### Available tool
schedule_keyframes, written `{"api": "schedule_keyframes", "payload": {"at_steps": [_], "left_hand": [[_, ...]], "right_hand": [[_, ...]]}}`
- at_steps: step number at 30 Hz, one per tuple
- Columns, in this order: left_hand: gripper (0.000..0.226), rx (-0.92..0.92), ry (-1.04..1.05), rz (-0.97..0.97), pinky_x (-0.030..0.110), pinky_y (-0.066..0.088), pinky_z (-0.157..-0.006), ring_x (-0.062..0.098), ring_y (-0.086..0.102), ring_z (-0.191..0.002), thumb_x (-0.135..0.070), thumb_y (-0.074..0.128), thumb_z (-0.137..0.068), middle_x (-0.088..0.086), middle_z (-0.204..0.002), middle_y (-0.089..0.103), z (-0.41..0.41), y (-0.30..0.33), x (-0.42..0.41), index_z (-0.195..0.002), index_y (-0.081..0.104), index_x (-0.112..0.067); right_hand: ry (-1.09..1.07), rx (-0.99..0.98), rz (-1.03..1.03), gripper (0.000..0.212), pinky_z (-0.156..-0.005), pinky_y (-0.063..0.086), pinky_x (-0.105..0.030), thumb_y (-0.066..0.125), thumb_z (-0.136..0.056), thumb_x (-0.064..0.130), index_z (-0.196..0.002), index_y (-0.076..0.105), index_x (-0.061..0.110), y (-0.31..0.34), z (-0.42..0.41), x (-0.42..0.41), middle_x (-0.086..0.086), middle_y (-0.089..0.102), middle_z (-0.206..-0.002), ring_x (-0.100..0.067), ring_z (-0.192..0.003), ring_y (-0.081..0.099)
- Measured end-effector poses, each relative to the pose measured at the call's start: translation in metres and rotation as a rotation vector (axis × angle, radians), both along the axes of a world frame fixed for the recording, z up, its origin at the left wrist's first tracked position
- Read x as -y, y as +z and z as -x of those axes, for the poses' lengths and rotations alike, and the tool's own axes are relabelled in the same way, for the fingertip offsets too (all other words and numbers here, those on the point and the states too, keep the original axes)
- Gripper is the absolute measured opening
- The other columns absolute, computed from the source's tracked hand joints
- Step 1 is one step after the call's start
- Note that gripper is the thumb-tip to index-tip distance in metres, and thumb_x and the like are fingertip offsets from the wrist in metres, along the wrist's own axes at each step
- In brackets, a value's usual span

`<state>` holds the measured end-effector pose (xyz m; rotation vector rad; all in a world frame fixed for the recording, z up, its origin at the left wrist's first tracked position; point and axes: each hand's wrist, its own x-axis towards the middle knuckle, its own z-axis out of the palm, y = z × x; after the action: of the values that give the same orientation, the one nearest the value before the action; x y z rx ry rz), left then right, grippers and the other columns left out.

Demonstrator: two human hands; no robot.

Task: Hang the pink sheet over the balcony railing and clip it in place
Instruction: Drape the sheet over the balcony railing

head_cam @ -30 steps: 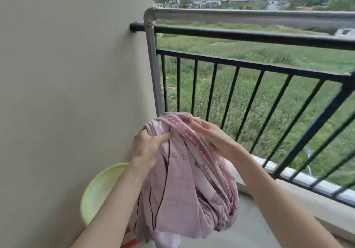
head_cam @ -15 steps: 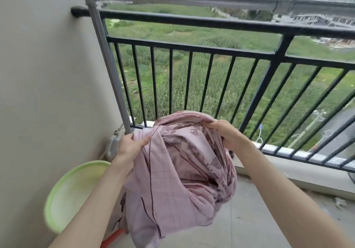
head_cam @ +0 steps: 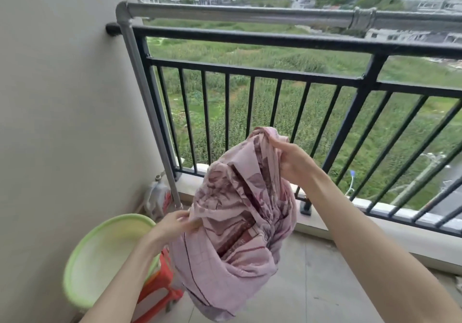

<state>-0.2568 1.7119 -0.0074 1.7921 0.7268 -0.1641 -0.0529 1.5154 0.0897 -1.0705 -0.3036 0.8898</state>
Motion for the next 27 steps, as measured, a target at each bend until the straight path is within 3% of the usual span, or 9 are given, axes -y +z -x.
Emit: {"api": "schedule_keyframes", "payload": {"at_steps": [2,5,8,10,14,18,20,23,27], "left_hand": [[0.008,0.065,0.016,-0.052,0.009,0.047,-0.06,0.013,0.062,-0.087,-0.006,0.063,-0.086,0.006,-0.089,0.068,0.001,-0.008,0.004,-0.09,0.069,-0.008],[0.013,0.148,0.175,-0.051,0.023,0.047,-0.067,0.014,0.057,-0.076,0.001,0.062,-0.085,0.007,-0.075,0.067,-0.007,-0.012,0.008,-0.078,0.072,-0.005],[0.009,0.229,0.399,0.291,0.027,0.049,-0.072,0.016,0.06,-0.069,0.001,0.059,-0.086,0.002,-0.063,0.067,-0.026,-0.005,0.01,-0.088,0.068,0.003],[0.011,0.297,0.522,0.455,0.02,0.052,-0.06,0.012,0.063,-0.055,0.006,0.054,-0.088,0.0,-0.055,0.066,-0.041,0.004,0.012,-0.08,0.062,0.004],[0.009,0.371,0.643,0.521,0.017,0.052,-0.047,0.018,0.059,-0.062,0.002,0.052,-0.09,0.01,-0.072,0.062,-0.059,0.02,0.025,-0.086,0.059,-0.001],[0.014,0.4,0.604,0.586,0.023,0.055,-0.052,0.019,0.062,-0.061,0.001,0.048,-0.093,0.014,-0.077,0.06,-0.067,0.023,0.047,-0.083,0.057,0.0],[0.017,0.409,0.536,0.597,0.024,0.055,-0.054,0.016,0.063,-0.056,0.002,0.046,-0.094,0.012,-0.067,0.064,-0.068,0.023,0.06,-0.08,0.055,0.0],[0.02,0.414,0.454,0.573,0.015,0.046,-0.038,0.006,0.057,-0.039,0.0,0.044,-0.095,0.0,-0.045,0.061,-0.065,0.026,0.065,-0.076,0.052,-0.002],[0.013,0.367,0.433,0.285,0.026,0.046,-0.056,0.016,0.056,-0.059,-0.004,0.054,-0.092,0.008,-0.067,0.058,-0.056,0.029,0.037,-0.079,0.051,-0.006]], "right_hand": [[0.029,0.039,-0.063,0.027,-0.092,0.048,-0.046,0.053,-0.087,0.022,-0.111,0.06,0.013,0.006,-0.003,-0.002,-0.012,0.065,-0.104,-0.026,-0.094,0.065],[0.021,0.226,0.042,0.067,-0.094,0.049,-0.042,0.067,-0.077,0.031,-0.136,0.04,0.017,-0.002,-0.008,-0.003,-0.012,0.059,-0.121,-0.025,-0.106,0.061],[-0.003,0.615,0.486,0.111,-0.103,0.038,-0.03,0.075,-0.054,0.061,-0.146,0.024,0.024,-0.03,-0.003,0.01,0.004,0.03,-0.147,-0.012,-0.123,0.042],[-0.027,0.493,0.504,0.122,-0.109,0.032,-0.038,0.075,-0.04,0.074,-0.144,0.028,0.029,-0.058,0.006,0.023,0.01,0.028,-0.149,-0.009,-0.127,0.037],[0.069,0.04,0.383,0.109,-0.106,0.035,-0.054,0.071,-0.046,0.077,-0.139,0.037,0.03,-0.113,0.025,0.041,-0.003,0.048,-0.141,-0.024,-0.128,0.046],[0.131,-0.047,0.283,0.074,-0.085,0.052,-0.027,0.058,-0.07,0.07,-0.13,0.045,0.029,-0.132,0.056,0.039,0.003,0.071,-0.108,-0.012,-0.102,0.065],[0.045,-0.038,0.26,0.065,-0.089,0.05,-0.031,0.071,-0.067,0.058,-0.119,0.058,0.022,-0.133,0.069,0.027,-0.003,0.07,-0.11,-0.016,-0.102,0.065],[-0.148,0.059,0.357,0.035,-0.068,0.056,-0.029,0.078,-0.072,0.023,-0.1,0.066,0.005,-0.135,0.079,0.01,-0.009,0.073,-0.08,-0.017,-0.073,0.07],[-0.277,-0.178,0.369,0.001,-0.047,0.051,-0.024,0.06,-0.081,-0.002,-0.081,0.06,-0.001,-0.121,0.061,0.011,-0.014,0.064,-0.054,-0.02,-0.046,0.062]]}}
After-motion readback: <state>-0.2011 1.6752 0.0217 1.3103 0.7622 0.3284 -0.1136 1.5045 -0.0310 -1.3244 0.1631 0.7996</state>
